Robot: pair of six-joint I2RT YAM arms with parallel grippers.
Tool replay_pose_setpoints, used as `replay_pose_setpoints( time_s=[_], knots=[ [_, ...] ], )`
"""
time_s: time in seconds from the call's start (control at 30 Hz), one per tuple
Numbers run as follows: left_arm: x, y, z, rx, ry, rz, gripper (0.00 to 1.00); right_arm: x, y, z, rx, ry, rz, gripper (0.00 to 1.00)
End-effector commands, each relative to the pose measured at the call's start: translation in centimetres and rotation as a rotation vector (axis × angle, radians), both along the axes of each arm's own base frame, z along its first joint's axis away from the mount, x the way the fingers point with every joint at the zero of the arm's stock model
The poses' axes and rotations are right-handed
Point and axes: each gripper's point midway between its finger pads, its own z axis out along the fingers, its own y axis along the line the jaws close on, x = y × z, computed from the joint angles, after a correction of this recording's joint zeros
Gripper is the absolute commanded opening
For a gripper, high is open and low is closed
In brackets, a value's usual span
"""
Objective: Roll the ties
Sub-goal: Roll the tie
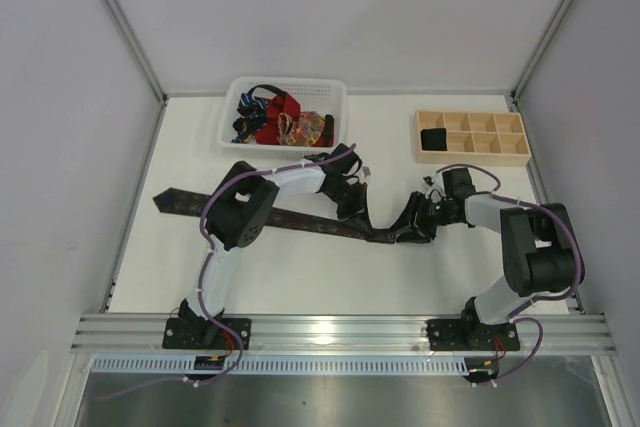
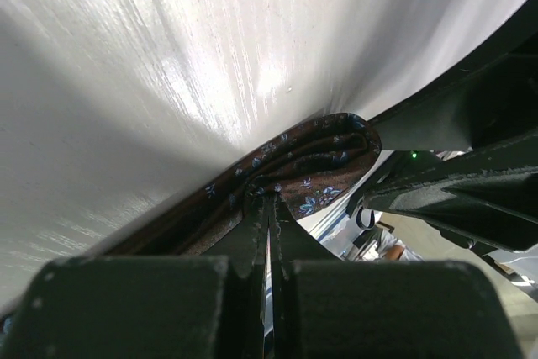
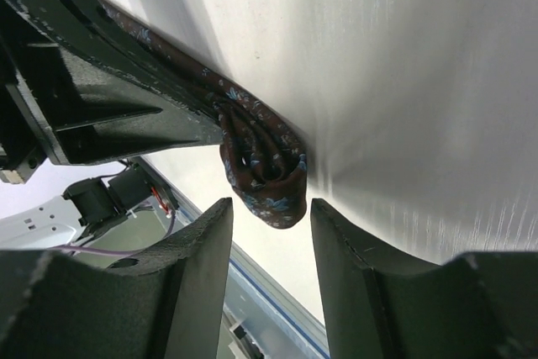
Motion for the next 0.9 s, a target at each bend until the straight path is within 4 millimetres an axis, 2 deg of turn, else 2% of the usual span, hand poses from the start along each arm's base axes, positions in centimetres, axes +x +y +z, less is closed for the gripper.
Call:
replay_pose_setpoints(
  time_s=[0.0,0.23,0.5,0.7,0.8,0.83,0.87],
  knots=[
    [1.3,0.1,0.0,-0.009,-0.026,-0.001,0.01,0.4,0.2,-0.3,0.030,-0.020,0.017,0.48],
    [1.6,0.3,-0.1,-0.007,-0.022,0.002,0.01,1.1,1.3,-0.6,0.079,-0.029,0.036,0.49],
    [1.8,0.4,-0.3,-0.008,-0.014,0.001,0.01,1.9,2.4,-0.7,0.097,-0.052,0.049,0.43],
    [2.1,0.3,-0.1,-0.007,-0.024,-0.002,0.01,2.0,3.0,-0.4,0.105,-0.040,0.053,0.25],
    [2.1,0.3,0.0,-0.007,-0.026,-0.003,0.01,1.6,2.9,-0.3,0.093,-0.007,0.035,0.10],
    [2.2,0.3,0.1,-0.010,-0.028,-0.003,0.01,1.4,2.8,-0.5,0.085,0.012,0.025,0.00],
    [2.1,0.3,0.1,-0.010,-0.028,-0.006,0.01,1.1,2.9,-0.2,0.086,0.033,0.011,0.00]
  ],
)
